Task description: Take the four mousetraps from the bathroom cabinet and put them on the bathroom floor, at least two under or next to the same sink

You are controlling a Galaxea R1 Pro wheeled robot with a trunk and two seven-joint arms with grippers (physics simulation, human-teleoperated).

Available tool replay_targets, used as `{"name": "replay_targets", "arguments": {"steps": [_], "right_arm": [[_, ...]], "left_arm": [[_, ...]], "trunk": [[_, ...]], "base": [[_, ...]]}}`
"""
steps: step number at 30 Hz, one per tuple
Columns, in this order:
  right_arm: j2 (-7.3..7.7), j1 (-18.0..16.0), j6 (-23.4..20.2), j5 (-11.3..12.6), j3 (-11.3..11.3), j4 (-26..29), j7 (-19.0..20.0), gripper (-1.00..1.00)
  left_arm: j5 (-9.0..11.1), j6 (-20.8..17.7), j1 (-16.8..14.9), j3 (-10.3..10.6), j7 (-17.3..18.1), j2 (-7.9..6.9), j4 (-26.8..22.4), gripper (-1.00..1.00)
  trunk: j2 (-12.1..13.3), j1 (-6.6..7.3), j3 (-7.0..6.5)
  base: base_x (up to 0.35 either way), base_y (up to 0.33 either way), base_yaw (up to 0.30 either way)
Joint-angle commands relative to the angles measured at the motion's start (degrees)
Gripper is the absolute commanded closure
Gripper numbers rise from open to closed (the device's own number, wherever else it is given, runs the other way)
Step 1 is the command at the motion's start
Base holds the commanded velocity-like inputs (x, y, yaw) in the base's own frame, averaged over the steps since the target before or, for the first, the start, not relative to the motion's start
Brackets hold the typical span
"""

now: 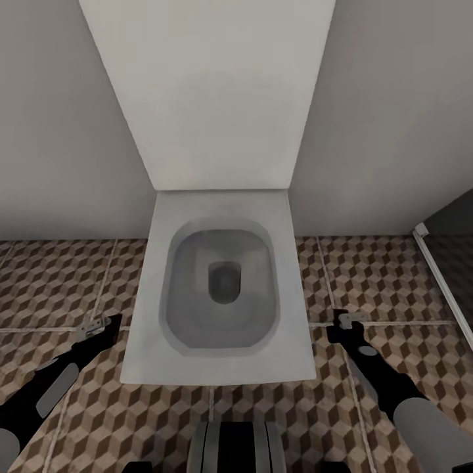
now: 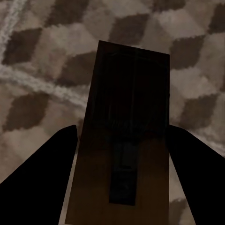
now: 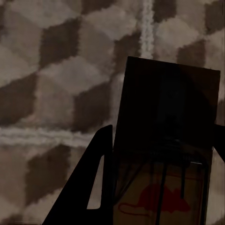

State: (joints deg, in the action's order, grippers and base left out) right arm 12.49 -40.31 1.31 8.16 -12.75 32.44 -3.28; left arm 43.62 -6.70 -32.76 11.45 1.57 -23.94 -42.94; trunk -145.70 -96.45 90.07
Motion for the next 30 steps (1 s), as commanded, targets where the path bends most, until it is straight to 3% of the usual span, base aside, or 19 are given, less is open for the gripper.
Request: {"name": "replay_targets", "arguments": {"steps": [1, 8, 17, 30], "right_arm": [[0.32, 0.0, 0.1, 0.7, -0.4, 0.0, 1.1, 1.0], [1.11, 0.0, -0.1, 0.8, -0.3, 0.0, 4.2, 1.0], [1.21, 0.0, -0.1, 0.7, -0.3, 0.0, 4.5, 1.0], [1.22, 0.0, -0.1, 0.7, -0.3, 0.0, 4.4, 1.0]], "left_arm": [[0.5, -0.2, 0.0, 0.2, 0.0, -0.05, 0.0, 1.0], [0.4, -0.2, 0.0, 0.2, 0.0, -0.13, 0.0, 1.0], [0.4, -0.2, 0.0, 0.2, 0.0, -0.11, 0.1, 1.0], [0.4, -0.1, 0.0, 0.2, 0.0, -0.05, 0.1, 1.0]], "trunk": [[0.0, 0.01, 0.03], [0.0, 0.01, 0.03], [-0.1, -0.22, 2.03], [-0.1, -0.22, 2.03]], "base": [[0.0, 0.0, 0.0], [0.0, 0.0, 0.0], [0.0, 0.0, 0.0], [0.0, 0.0, 0.0]]}}
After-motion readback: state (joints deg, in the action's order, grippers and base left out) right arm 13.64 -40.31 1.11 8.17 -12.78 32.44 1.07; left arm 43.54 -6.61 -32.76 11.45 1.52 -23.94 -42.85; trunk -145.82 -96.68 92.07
